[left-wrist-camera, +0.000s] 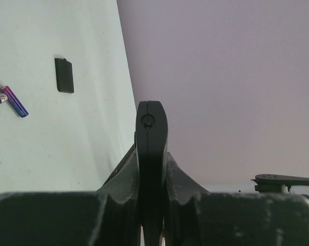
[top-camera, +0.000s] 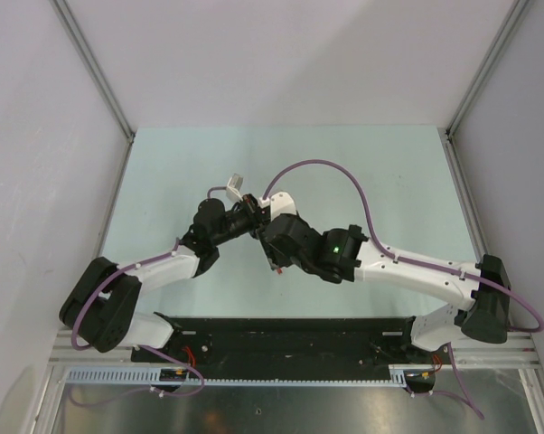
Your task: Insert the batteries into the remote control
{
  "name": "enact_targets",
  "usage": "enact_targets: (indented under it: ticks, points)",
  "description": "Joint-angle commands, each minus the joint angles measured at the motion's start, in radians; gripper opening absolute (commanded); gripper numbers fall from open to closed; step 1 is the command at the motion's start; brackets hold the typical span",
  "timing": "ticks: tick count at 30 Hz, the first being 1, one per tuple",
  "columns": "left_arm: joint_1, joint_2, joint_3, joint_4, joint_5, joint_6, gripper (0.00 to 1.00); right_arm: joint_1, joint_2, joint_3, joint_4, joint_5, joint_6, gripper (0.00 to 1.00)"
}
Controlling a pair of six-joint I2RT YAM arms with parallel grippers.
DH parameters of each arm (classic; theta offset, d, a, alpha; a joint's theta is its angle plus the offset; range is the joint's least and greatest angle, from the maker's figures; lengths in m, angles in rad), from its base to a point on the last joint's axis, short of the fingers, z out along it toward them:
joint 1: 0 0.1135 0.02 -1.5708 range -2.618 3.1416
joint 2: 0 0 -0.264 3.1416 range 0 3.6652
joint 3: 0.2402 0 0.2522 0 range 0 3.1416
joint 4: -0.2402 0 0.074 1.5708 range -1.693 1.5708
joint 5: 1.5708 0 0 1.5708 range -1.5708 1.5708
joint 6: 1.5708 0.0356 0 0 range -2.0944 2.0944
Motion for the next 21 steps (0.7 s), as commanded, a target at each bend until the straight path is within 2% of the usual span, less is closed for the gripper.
enact_targets:
  ticks: [1,8,12,15,17,21]
  points:
    - [-0.007,-0.026,0.028,0.055,-0.006,0.007,0.0,-0.005,-0.044,0.043,0.02,0.026,0.036,0.6]
    - [-0.004,-0.021,0.016,0.055,-0.014,0.011,0.0,-0.017,-0.133,0.043,0.004,0.034,0.072,0.73]
    - [0.003,-0.018,0.014,0.055,-0.015,0.016,0.0,-0.028,-0.237,0.042,-0.029,0.052,0.097,0.75]
    - [0.019,-0.027,0.002,0.057,-0.009,0.022,0.0,-0.058,-0.294,0.01,-0.072,0.129,0.132,0.75]
    - [0.041,-0.048,-0.025,0.074,0.006,0.033,0.0,-0.138,-0.36,-0.052,-0.053,0.125,0.149,0.74]
    - [0.078,-0.087,-0.101,0.214,0.083,0.013,0.0,-0.342,-0.414,-0.265,0.033,-0.041,0.175,0.69]
